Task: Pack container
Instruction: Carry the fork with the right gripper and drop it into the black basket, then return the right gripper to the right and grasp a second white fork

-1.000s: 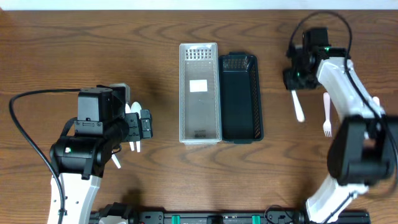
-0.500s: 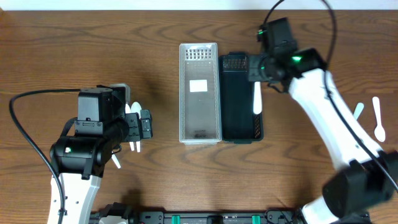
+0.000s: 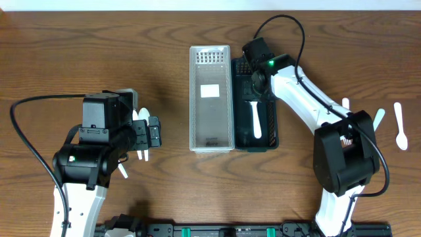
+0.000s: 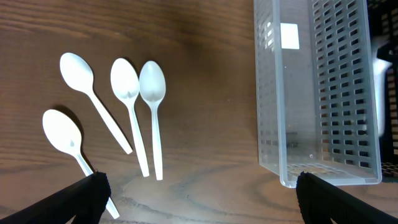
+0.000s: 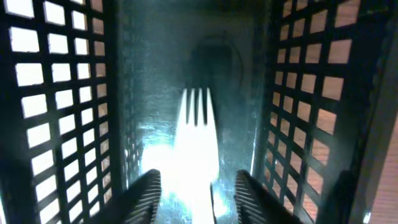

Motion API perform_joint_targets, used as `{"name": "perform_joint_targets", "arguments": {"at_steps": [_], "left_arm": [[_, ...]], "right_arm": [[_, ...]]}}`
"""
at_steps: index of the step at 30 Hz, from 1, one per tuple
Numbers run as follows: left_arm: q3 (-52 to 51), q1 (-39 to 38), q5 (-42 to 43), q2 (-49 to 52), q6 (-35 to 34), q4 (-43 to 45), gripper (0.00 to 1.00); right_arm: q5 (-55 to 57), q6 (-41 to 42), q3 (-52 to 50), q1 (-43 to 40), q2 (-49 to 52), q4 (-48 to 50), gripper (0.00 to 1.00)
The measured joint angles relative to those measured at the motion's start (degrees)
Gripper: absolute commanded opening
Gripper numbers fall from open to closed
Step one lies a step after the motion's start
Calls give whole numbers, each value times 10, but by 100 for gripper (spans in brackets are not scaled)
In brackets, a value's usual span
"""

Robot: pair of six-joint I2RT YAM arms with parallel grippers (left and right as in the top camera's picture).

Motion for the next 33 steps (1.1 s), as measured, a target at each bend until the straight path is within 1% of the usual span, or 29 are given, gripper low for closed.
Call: {"name": "perform_joint_targets", "arguments": {"at_steps": [3, 8, 12, 14, 16, 20, 23, 26, 29, 33], "left_arm": [[0, 0, 0, 0, 0, 0, 98], [0, 0, 0, 0, 0, 0, 98], [0, 0, 0, 0, 0, 0, 98], [0, 0, 0, 0, 0, 0, 98], [0, 0, 0, 0, 0, 0, 98], [0, 0, 0, 0, 0, 0, 98], [0, 0, 0, 0, 0, 0, 98], [0, 0, 0, 0, 0, 0, 98], [0, 0, 0, 0, 0, 0, 98], [0, 0, 0, 0, 0, 0, 98]], "right_arm": [[-3, -18, 21, 0, 0, -34, 59], [2, -54, 118, -3, -23, -118, 66], [18, -60, 183, -37, -97, -168, 73], [23, -58, 198, -87, -149, -190, 75], [23, -57, 207, -155, -188, -219, 77], [9, -72, 208, -298, -210, -269, 80], [-16, -103, 184, -372, -202, -268, 83], [-37, -139, 131, -421, -193, -249, 87], [-49, -173, 53, -448, -186, -199, 95], [-59, -202, -55, -461, -180, -111, 96]]}}
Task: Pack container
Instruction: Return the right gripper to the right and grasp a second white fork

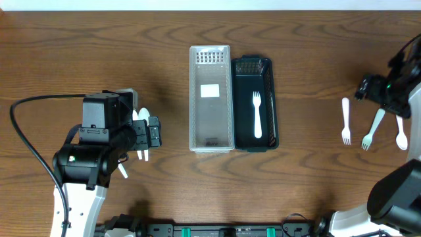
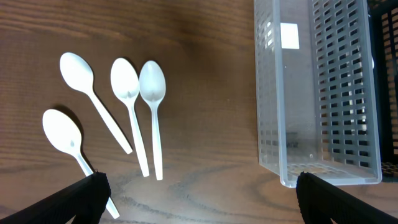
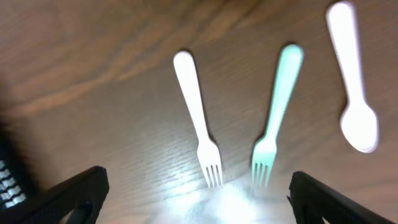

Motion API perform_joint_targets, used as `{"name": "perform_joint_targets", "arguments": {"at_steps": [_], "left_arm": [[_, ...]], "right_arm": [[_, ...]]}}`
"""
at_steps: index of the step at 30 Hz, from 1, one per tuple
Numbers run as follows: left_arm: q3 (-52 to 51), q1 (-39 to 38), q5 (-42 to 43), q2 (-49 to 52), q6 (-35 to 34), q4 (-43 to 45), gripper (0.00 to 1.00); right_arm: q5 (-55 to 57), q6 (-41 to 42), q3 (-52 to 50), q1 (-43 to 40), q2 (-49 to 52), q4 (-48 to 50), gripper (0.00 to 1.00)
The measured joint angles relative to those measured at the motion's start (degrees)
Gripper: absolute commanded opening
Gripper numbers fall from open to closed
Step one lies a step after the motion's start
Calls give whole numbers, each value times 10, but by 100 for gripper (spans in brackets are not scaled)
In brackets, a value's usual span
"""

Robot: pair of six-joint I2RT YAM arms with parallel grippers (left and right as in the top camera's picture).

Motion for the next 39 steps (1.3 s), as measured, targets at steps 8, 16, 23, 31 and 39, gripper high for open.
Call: {"name": "perform_joint_targets", "arguments": {"at_steps": [8, 16, 23, 31, 39], "left_arm": [[0, 0, 0, 0, 0, 0, 98], [0, 0, 0, 0, 0, 0, 98], [0, 0, 0, 0, 0, 0, 98], [0, 0, 0, 0, 0, -5, 98], [0, 0, 0, 0, 0, -5, 98]], "right_arm": [[-6, -15, -118, 0, 1, 127, 96], [-10, -33, -125, 0, 49, 144, 94], [-11, -44, -127, 0, 110, 151, 92], [-8, -59, -127, 2, 141, 158, 84], [28, -63, -114, 8, 155, 146, 70]]}}
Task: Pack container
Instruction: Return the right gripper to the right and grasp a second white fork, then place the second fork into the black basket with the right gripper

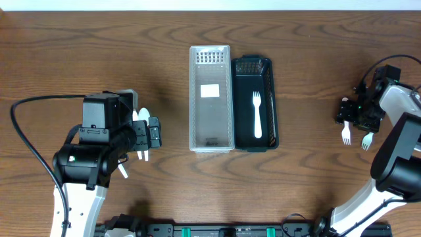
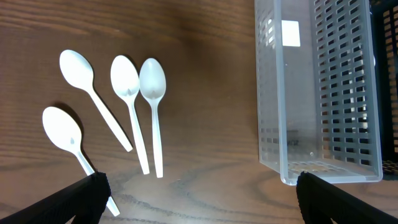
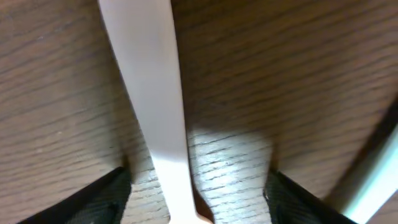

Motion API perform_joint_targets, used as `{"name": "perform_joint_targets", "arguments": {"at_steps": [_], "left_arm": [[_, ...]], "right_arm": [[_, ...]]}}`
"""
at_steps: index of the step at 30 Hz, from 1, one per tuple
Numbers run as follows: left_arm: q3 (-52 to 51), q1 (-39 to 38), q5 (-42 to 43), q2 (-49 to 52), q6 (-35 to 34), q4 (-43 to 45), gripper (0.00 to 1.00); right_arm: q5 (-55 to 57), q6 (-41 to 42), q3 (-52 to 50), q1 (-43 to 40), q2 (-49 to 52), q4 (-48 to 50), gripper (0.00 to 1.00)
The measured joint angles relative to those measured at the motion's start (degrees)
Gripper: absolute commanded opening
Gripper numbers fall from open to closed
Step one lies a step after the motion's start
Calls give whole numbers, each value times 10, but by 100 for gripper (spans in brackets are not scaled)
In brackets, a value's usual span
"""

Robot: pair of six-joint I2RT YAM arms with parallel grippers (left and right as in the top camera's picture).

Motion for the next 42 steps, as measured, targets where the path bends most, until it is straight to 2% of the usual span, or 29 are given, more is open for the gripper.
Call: {"name": "perform_joint_targets", "arguments": {"at_steps": [6, 12, 19, 25, 31, 37, 42], "left_arm": [[0, 0, 0, 0, 0, 0, 98], [0, 0, 0, 0, 0, 0, 98], [0, 0, 0, 0, 0, 0, 98], [0, 0, 0, 0, 0, 0, 98], [0, 0, 0, 0, 0, 0, 98], [0, 0, 0, 0, 0, 0, 98], [0, 0, 0, 0, 0, 0, 98]], "right_arm": [[8, 4, 1, 7, 2, -5, 47], [10, 8, 2, 17, 2, -9, 29], [13, 10, 2, 25, 2, -10, 24], [19, 9, 2, 41, 2, -8, 8], [22, 13, 9, 56, 5, -15, 2], [11, 18, 50, 96, 11, -86, 1], [7, 38, 144, 164, -21, -144, 1]]}}
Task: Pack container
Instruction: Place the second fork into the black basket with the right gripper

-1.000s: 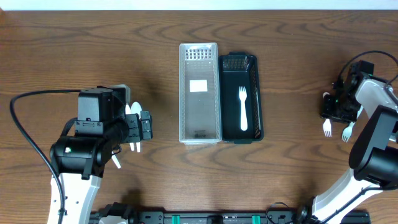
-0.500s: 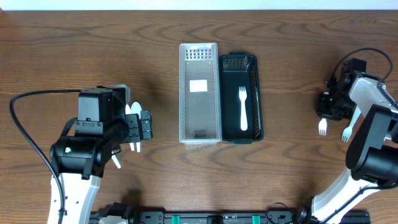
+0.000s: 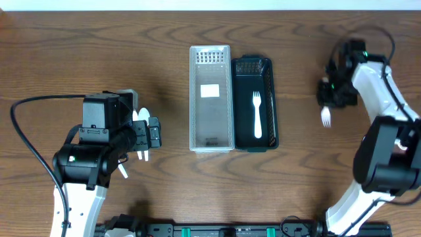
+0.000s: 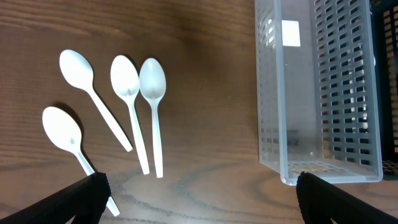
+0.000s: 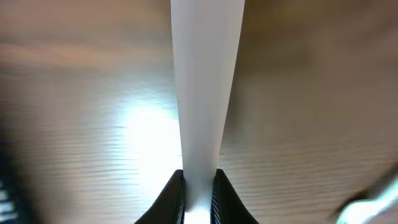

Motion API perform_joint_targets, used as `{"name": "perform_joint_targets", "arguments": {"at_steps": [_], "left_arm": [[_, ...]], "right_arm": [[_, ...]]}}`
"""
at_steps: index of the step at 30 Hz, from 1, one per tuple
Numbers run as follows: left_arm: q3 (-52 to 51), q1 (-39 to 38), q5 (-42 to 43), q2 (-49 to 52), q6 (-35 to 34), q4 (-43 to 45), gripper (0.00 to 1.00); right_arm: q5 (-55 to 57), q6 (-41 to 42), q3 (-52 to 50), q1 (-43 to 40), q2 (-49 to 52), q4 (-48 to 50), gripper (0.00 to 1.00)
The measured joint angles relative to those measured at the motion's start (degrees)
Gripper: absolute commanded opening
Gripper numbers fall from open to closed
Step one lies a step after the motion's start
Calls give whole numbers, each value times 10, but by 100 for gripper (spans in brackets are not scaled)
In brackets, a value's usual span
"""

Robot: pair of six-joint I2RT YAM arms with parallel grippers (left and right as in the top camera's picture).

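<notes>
A clear slotted container [image 3: 210,99] and a black container [image 3: 265,79] stand side by side at mid table; one white fork [image 3: 256,115] lies in the black one. My right gripper [image 3: 333,93] is to the right of the black container, shut on a second white fork [image 3: 325,117] whose tines point toward the front. In the right wrist view the fork handle [image 5: 207,81] runs up from between the closed fingers of the right gripper [image 5: 199,186]. My left gripper [image 4: 205,199] stands open above several white spoons [image 4: 152,84], left of the clear container [image 4: 317,93].
The spoons [image 3: 141,117] lie partly under my left gripper [image 3: 152,131]. A blurred white shape shows at the bottom right corner of the right wrist view; I cannot tell what it is. The right arm [image 3: 388,99] crosses the table's right side.
My right gripper stood open astride a fork handle on the table at the far right. Now it is shut on that fork, farther back and to the left. The left arm has not moved.
My right gripper was open inside the black container over a fork lying there. Then it was above the forks at the far right, then down astride one of them. Now it holds that fork nearer the black container. The left arm stayed still throughout.
</notes>
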Motion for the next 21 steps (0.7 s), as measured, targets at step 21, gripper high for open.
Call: {"name": "perform_joint_targets", "arguments": {"at_steps": [21], "left_arm": [[0, 0, 0, 0, 0, 0, 98]], "right_arm": [[-16, 189, 96, 281, 55, 21, 7]]}}
